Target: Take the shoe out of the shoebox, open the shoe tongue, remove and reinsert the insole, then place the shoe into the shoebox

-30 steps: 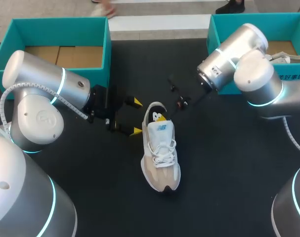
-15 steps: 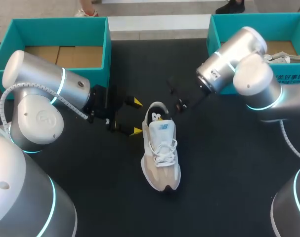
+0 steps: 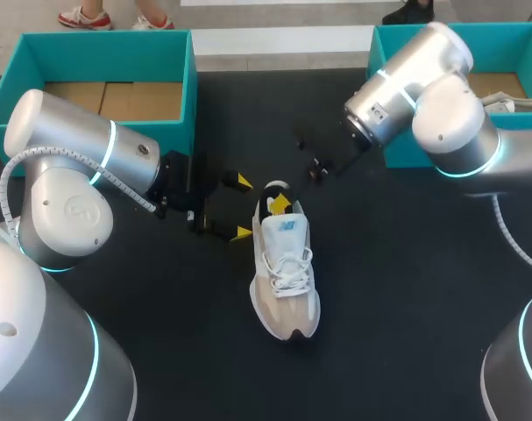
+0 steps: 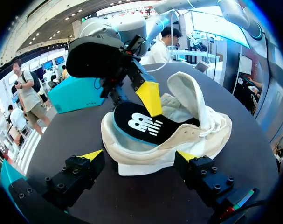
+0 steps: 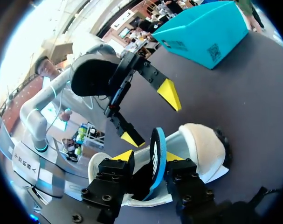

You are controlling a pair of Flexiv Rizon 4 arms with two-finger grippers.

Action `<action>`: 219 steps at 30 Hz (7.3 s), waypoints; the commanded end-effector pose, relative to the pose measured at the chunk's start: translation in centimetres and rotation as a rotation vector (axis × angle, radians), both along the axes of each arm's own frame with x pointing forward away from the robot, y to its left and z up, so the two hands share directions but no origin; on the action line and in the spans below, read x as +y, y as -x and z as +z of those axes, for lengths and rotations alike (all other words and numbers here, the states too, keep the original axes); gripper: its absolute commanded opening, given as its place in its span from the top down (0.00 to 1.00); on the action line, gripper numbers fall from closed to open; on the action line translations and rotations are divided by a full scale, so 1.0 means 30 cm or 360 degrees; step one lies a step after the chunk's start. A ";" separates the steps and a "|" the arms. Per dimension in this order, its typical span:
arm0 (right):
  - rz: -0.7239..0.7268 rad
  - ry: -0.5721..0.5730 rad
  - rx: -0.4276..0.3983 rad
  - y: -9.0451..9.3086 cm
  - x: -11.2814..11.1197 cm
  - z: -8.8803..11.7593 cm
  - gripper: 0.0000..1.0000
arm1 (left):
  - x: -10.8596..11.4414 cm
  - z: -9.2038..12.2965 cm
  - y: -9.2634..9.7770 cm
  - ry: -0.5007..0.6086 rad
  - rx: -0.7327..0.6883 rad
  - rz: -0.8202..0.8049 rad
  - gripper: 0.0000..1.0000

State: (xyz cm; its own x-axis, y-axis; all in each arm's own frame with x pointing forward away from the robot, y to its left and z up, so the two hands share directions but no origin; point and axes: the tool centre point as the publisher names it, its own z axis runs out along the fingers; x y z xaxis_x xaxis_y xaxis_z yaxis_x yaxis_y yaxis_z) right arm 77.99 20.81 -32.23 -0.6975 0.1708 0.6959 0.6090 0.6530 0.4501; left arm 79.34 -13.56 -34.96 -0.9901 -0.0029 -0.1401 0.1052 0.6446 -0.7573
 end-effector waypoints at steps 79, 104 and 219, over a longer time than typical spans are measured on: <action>-0.1328 0.1018 -0.0491 -0.118 -0.035 0.019 1.00 | 0.349 0.423 -0.102 -0.0042 -0.0153 -0.0429 0.00; -0.1605 0.1318 -0.0227 0.023 -0.002 -0.046 1.00 | 0.349 0.423 -0.102 -0.0042 -0.0153 -0.0429 0.00; -0.1057 0.1678 0.0188 0.119 -0.016 -0.056 0.00 | 0.349 0.423 -0.102 -0.0042 -0.0153 -0.0429 0.00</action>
